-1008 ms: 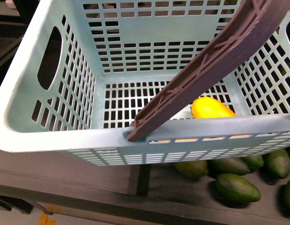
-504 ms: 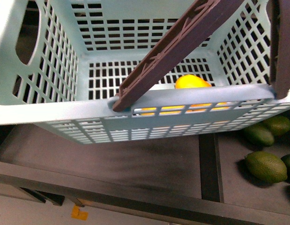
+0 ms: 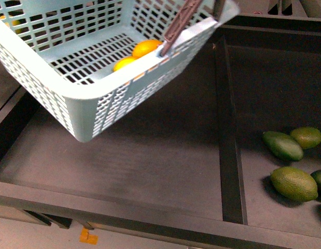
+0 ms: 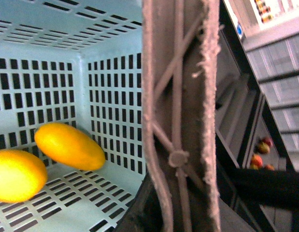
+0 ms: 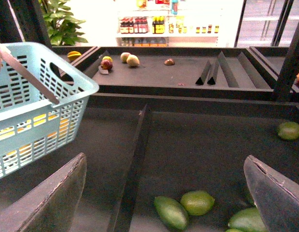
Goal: Pick lemon and mango into basket
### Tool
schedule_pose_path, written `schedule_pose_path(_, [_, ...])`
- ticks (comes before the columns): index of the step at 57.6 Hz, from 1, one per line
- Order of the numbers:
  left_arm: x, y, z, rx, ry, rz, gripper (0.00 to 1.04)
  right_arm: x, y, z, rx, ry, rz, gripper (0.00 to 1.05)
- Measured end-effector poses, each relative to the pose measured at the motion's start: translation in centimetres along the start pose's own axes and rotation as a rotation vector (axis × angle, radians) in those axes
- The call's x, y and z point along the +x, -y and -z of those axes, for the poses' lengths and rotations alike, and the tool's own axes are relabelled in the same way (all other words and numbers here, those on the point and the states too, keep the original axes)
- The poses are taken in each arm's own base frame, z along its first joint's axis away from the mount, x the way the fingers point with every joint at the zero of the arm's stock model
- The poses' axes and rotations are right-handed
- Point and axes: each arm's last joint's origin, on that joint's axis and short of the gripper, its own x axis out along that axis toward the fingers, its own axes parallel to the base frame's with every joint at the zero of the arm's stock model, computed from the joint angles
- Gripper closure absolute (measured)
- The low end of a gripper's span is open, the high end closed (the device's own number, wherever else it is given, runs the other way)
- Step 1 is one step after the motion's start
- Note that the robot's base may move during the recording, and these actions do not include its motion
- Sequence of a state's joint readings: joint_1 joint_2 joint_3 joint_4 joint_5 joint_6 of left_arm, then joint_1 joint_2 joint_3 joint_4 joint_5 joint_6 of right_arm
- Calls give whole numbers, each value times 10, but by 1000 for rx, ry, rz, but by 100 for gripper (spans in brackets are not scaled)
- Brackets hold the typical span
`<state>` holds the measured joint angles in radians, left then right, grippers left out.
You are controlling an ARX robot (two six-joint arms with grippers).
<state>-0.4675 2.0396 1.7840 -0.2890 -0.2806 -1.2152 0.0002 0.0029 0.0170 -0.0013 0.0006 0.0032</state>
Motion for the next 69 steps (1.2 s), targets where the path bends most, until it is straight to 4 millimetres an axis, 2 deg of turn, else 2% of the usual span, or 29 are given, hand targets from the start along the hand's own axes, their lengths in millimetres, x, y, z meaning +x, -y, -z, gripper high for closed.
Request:
schedule_pose_path(7, [39,-2,-22,-77,22,-28,100,0,0,0,0,0,-2,9])
schedule_pose_path(12, [61,-5,-30,-140,25,-40,100,0,0,0,0,0,-1,9])
schedule_pose_path(18, [86,-9,-31,-214,23,-56,100,0,0,0,0,0,0,9])
schedule_pose_path(27, [111,-21,-26,-274,3,-77,100,0,0,0,0,0,-1,9])
schedule_pose_path(36, [125,-41,-24,-288,16,-127,100,0,0,0,0,0,-1,9])
schedule_pose_path(42, [135,-67,-16,-286,33,-189,100,0,0,0,0,0,-1,9])
schedule_pose_path(47, [129,-80,-19,-323,44,-206,100,0,0,0,0,0,0,9])
schedule_pose_path(51, [124,-94,-14,-324,40,-238,100,0,0,0,0,0,-1,9])
schedule_pose_path(53, [121,-98,-11,-317,44,-270,97,0,0,0,0,0,-1,9])
schedule_pose_path(60, [117,-99,-10,-324,48,-263,76,0,0,0,0,0,0,9])
schedule_pose_path(63, [115,-98,-11,-330,51,-257,62,0,0,0,0,0,-1,9])
schedule_pose_path(69, [105,-105,-12,-336,65,-295,43,0,0,0,0,0,0,9])
